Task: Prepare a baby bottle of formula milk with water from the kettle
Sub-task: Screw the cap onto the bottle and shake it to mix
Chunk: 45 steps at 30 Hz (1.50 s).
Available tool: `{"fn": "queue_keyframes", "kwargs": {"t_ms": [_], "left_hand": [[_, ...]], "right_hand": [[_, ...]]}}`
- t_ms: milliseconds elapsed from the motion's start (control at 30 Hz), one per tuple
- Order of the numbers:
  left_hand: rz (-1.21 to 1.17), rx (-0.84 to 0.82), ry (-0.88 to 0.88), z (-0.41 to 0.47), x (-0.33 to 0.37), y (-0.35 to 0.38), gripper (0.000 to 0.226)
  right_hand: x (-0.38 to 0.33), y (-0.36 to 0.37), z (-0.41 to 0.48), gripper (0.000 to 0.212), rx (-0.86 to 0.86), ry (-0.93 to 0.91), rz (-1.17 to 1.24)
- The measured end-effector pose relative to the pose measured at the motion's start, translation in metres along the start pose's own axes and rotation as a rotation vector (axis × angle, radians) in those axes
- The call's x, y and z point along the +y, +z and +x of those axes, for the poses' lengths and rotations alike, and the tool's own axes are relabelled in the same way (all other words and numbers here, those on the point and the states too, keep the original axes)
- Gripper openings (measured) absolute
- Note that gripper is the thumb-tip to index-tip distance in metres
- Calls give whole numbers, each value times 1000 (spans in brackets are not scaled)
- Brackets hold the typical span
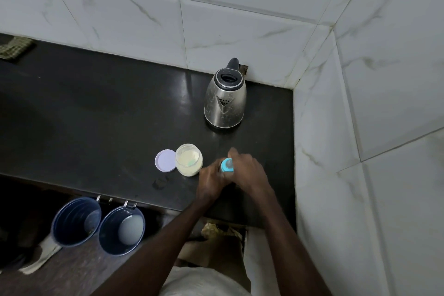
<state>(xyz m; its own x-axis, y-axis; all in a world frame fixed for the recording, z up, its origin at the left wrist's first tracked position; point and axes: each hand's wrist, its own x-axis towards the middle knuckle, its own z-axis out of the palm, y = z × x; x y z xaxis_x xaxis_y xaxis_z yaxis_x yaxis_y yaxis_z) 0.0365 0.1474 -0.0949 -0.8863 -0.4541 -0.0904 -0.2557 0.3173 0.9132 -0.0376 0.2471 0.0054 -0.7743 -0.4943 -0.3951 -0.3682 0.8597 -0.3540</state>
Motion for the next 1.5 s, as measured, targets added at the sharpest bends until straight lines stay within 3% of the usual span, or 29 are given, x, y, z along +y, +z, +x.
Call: {"fn": "queue_keyframes", "kwargs": {"t_ms": [200,433,633,700,800,967,1033,1133,1267,1367,1500], "left_hand": [[-27,13,38,-3,1,1,31],[68,54,98,-8,5,2,21],[45,62,61,-11,6,4,24],[34,63,34,-10,5,4,34],[20,46,31,-8,3,4,42],[62,42,35,-7,5,2,49],[69,43,31,-8,6,1,46],[96,36,26,-7,9,1,44],[108,46,22,-5,5,2,54],[117,39,24,-6,3,2,59],[82,44,30,-7,3,3,52]], "right_hand": [[21,8,1,44,101,-81,216],[5,31,-7,39,262,126,358],[27,26,-9,55,134,75,513],[43,20,-11,64,182,54,573],[66,26,-13,68,301,71,497],[85,50,-9,75,117,64,269],[84,59,-7,64,113,38,261],[80,66,-6,48,207,55,313],[68,43,-10,48,460,114,492],[55,10,-19,47,546,38,596],[42,-11,-20,48,411,-197,539]]}}
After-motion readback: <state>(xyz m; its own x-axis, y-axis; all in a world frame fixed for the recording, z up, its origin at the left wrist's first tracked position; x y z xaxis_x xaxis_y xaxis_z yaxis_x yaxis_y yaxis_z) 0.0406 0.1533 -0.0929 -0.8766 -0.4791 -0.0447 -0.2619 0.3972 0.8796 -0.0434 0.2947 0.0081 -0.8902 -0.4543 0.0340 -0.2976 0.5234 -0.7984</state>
